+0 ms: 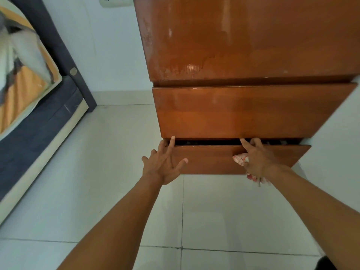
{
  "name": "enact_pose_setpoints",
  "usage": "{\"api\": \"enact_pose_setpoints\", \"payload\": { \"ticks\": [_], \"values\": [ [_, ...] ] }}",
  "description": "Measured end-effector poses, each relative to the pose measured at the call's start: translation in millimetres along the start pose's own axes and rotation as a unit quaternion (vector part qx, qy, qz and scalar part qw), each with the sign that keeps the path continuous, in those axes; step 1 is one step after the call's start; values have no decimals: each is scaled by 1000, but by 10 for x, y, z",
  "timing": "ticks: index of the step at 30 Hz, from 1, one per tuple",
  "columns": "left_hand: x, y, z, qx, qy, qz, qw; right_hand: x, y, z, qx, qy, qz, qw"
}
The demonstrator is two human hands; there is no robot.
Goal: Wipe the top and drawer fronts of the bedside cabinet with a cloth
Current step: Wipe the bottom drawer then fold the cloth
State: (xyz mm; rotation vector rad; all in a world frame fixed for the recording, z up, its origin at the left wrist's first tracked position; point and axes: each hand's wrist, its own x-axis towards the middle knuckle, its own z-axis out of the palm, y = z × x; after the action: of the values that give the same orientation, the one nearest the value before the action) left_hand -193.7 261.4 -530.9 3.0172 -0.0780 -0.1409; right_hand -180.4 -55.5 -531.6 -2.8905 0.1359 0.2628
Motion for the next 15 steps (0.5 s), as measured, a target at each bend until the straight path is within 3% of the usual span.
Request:
{"api": "enact_pose_setpoints", "payload": {
  "ticks": [7, 10, 13, 15],
  "values": [
    [-51, 59, -60, -4, -11, -13, 1000, -220, -187, -291, 35, -62, -12, 997],
    [-67, 49, -81, -9, -9, -14, 1000, -341, -451, -381, 112, 26, -53, 992],
    [-86, -1, -94, 8, -9, -9, 1000, -390, -907, -406, 206, 147, -141, 957],
    [-85, -43, -83, 20, -14, 1, 1000, -328, -1228, -267, 197, 178, -189, 945]
  ]
}}
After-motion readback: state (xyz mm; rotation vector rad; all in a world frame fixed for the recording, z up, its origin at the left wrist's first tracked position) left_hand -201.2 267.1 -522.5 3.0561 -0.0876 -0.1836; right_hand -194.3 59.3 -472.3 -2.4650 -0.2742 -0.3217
